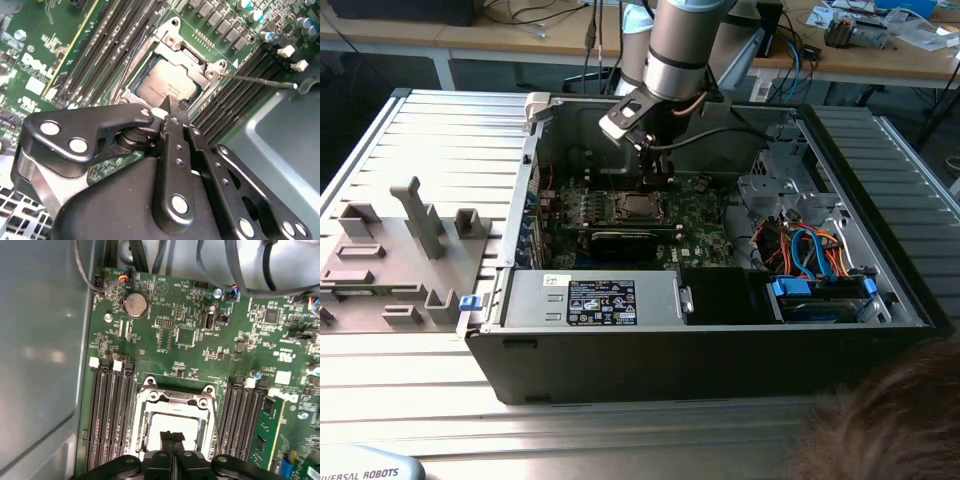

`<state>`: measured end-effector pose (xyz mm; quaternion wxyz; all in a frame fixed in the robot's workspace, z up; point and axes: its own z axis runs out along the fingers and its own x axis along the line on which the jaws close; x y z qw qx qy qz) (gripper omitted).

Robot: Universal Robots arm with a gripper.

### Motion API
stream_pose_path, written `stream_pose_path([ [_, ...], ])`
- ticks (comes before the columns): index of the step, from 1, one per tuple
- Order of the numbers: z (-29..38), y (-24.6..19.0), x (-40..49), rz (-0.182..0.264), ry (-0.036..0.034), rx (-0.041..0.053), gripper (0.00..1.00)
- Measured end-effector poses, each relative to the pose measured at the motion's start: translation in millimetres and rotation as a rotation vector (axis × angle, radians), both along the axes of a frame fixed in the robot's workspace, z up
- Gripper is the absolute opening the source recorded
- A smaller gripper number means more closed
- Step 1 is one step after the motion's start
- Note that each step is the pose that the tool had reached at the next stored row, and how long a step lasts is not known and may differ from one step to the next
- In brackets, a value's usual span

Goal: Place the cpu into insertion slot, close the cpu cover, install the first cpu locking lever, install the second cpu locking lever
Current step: 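Install the first cpu locking lever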

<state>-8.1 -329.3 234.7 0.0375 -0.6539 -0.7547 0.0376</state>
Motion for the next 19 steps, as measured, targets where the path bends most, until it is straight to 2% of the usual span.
stream_pose_path([
  [4,9.7,0.0,1.3,0.004,0.0010,0.0000,0.11],
  [14,9.7,0.0,1.4,0.005,0.0013,0.0000,0.11],
  [19,9.7,0.0,1.4,0.032,0.0012,-0.0001,0.11],
])
